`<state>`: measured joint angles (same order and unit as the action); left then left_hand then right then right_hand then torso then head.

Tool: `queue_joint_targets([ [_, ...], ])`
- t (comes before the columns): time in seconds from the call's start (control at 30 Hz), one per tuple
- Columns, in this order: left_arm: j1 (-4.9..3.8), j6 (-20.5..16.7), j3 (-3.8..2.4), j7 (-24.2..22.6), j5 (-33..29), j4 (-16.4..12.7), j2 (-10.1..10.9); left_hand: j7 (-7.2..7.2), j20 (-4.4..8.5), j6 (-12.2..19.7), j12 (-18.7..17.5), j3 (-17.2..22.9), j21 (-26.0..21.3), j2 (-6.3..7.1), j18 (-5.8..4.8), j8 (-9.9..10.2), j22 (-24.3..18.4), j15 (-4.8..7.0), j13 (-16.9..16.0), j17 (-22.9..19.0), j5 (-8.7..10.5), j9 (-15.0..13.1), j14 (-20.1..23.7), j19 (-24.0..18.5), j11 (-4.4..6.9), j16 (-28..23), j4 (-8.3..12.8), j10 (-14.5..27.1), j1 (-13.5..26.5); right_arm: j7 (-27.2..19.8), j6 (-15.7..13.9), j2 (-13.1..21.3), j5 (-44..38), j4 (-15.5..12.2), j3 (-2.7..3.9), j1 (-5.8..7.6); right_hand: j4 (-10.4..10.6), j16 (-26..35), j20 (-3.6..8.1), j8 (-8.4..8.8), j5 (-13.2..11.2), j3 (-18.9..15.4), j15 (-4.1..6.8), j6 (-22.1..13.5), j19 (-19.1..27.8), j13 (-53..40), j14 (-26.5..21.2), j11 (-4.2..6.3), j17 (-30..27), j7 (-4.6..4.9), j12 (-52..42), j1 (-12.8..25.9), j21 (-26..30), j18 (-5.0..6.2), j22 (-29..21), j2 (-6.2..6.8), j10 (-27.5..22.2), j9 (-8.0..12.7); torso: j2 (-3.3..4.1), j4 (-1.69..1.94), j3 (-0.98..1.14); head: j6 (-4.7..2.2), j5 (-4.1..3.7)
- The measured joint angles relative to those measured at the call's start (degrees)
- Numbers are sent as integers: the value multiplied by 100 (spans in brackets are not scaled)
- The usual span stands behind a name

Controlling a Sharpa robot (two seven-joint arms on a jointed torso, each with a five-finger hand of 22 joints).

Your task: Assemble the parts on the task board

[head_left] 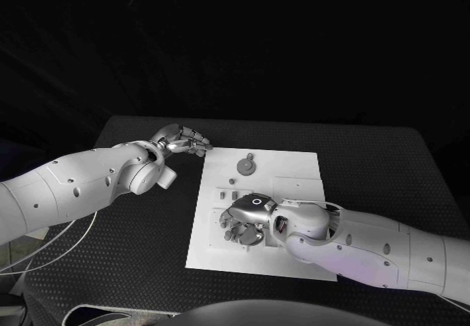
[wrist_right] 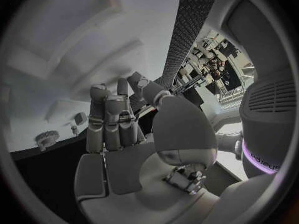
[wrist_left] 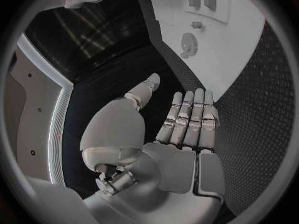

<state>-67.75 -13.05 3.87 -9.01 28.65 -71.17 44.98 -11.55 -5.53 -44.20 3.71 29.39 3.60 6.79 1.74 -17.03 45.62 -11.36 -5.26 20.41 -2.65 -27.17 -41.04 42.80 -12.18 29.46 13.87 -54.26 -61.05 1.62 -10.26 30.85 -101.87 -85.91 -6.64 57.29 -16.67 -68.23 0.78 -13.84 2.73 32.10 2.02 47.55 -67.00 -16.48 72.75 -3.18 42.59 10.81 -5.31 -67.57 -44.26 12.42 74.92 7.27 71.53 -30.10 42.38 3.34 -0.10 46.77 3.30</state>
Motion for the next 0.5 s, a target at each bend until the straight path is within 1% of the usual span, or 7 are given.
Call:
queue_joint_targets([
  [0.03, 0, 2, 0, 2, 0, 1, -1, 0, 0, 0, 0, 0, 0, 0, 0, 0, 0, 0, 0, 0, 0, 0, 0, 0, 0, 0, 0, 0, 0, 1, -10, 5, 6, -4, 0, 0, 0, 0, -7, 0, 0, 0, -1, -12, 7, 1, -1, -40, 0, 6, 6, 13, 0, -1, 0, 34, -41, 5, 1, 0, 0, 0, 0],
  [0.07, 0, 5, 0, 4, 0, 2, -2, 0, 0, 0, 0, 0, 0, 0, 0, 0, 0, 0, 0, 0, 0, 0, 0, 0, 0, 0, 0, 0, 0, 1, -24, 9, 12, -7, 0, 0, 0, 0, -8, 0, 0, 0, -7, -36, 8, 3, -7, -37, 0, 17, 26, 6, 0, -2, 0, 51, -44, 5, 1, 1, 1, 1, 0],
  [0.2, 0, 9, 1, 7, 0, 4, -2, 0, 0, 0, 0, 0, 0, 0, 0, 0, -7, 0, 6, 0, 0, 0, 0, 0, -21, 0, 0, 21, 0, 4, -81, 35, 31, -32, -6, -4, 0, 0, -19, 0, -1, 0, -8, -49, 19, 18, -8, -74, 0, 29, 71, 29, 22, -8, 0, 74, -95, 10, 1, 3, 1, 1, -3],
  [0.27, 0, 10, 1, 7, 0, 4, -2, 0, 0, 0, 0, 0, 0, 0, 0, 0, -7, 0, 6, 3, 0, 5, 0, 0, -1, -22, 0, 41, 0, 5, -116, 68, 42, -58, -10, -6, 0, 0, -28, 0, -1, 0, -8, -56, 28, 5, -9, -123, 0, 35, 48, 29, 23, -12, 0, 74, -144, 10, 1, 2, 1, 1, -4],
  [0.4, 0, 13, 1, 8, 0, 5, -3, 0, 0, 0, 0, 0, 0, 0, 0, 0, -7, -20, 11, 6, 0, 5, 20, 0, 0, -22, 0, 41, 0, 3, -235, 169, 84, -141, -11, -10, 0, -6, -27, 0, -1, 0, -28, -66, 26, -19, 11, -143, 0, 26, 48, 29, 23, -15, 0, 74, -163, 10, 1, 1, 0, -6, -9],
  [0.47, 1, 14, 1, 9, 0, 5, -2, 0, 0, 0, 0, 0, 0, 0, 0, 0, -7, -20, 11, 6, 0, 5, 20, 0, 0, -22, 0, 41, 0, -9, -320, 236, 128, -219, 1, -11, 0, -32, -17, 0, -1, 0, -29, -67, 15, -28, 12, -144, 0, 27, 48, 29, 22, -16, 0, 74, -164, 10, 1, 0, -1, -8, -14],
  [0.5, 1, 14, 1, 9, 0, 5, -1, 0, 0, 0, 0, 0, 0, 0, 0, 0, -7, -20, 11, 6, 0, 5, 20, 1, 0, -22, 0, 41, 0, -16, -357, 267, 149, -258, 23, -14, 0, -32, -17, 0, -1, 0, -29, -67, 15, -31, 12, -144, 0, 26, 48, 29, 23, -16, 0, 74, -165, 10, 1, -1, -1, -10, -16],
])
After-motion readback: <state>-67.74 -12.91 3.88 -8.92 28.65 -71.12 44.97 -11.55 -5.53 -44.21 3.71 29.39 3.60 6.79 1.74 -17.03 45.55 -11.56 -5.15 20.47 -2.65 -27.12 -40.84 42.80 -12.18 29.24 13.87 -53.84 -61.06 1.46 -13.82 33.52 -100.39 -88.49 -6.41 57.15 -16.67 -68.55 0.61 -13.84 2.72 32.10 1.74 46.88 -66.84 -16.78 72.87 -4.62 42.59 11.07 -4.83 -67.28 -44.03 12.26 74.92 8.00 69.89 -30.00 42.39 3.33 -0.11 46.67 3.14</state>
